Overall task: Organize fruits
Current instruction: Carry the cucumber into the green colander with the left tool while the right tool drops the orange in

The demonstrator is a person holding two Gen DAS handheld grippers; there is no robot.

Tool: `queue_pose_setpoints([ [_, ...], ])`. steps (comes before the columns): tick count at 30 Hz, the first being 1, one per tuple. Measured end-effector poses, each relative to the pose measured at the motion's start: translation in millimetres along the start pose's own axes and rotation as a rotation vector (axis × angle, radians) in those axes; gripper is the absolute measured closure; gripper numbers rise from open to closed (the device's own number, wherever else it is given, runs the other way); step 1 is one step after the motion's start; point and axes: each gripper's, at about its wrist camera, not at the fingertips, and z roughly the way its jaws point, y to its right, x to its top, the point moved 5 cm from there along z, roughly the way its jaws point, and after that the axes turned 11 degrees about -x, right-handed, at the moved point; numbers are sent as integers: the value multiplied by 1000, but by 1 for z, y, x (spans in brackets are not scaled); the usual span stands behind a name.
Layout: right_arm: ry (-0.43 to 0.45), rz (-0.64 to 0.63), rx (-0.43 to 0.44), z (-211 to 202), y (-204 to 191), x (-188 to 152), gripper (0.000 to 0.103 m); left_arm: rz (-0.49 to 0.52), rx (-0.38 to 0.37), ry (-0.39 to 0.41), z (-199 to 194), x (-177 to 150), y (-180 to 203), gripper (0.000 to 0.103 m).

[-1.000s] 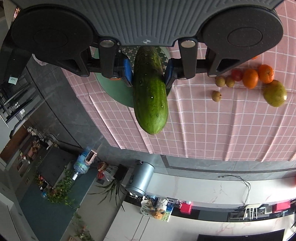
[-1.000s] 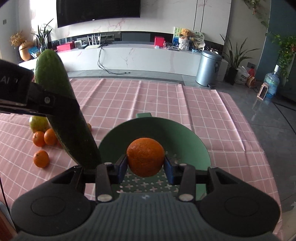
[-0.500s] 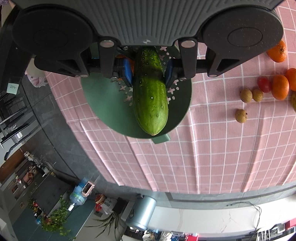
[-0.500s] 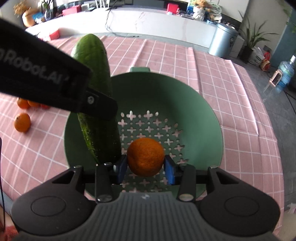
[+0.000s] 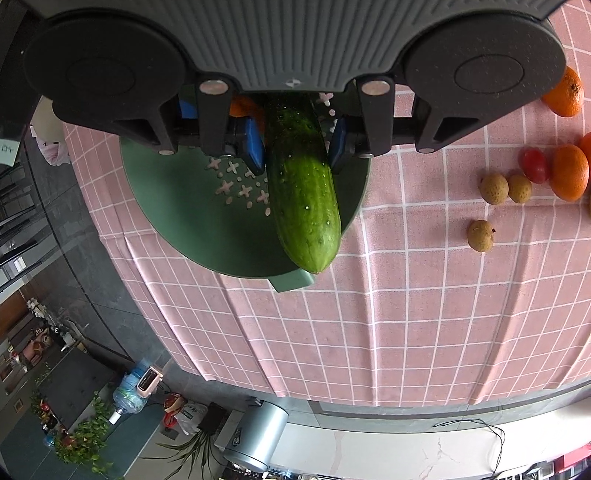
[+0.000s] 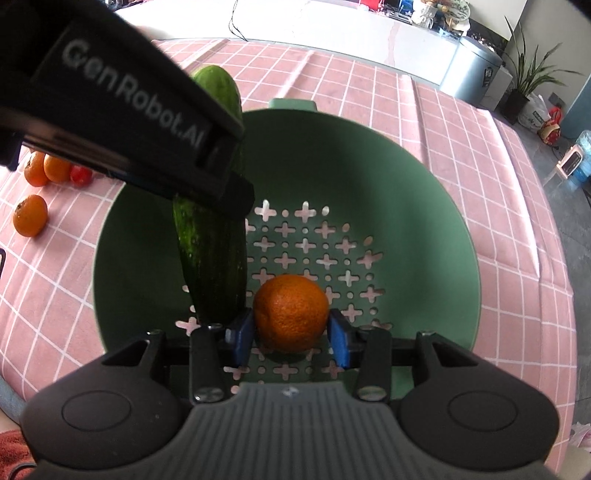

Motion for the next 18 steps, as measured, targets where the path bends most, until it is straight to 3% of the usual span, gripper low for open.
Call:
queue_pose_setpoints([
  [6, -10, 15, 0, 2, 6, 1, 61, 11, 10, -3, 2, 0, -1, 58],
  [18, 44, 41, -91, -21, 14, -3, 37, 49, 5, 13, -19, -5, 3, 45],
])
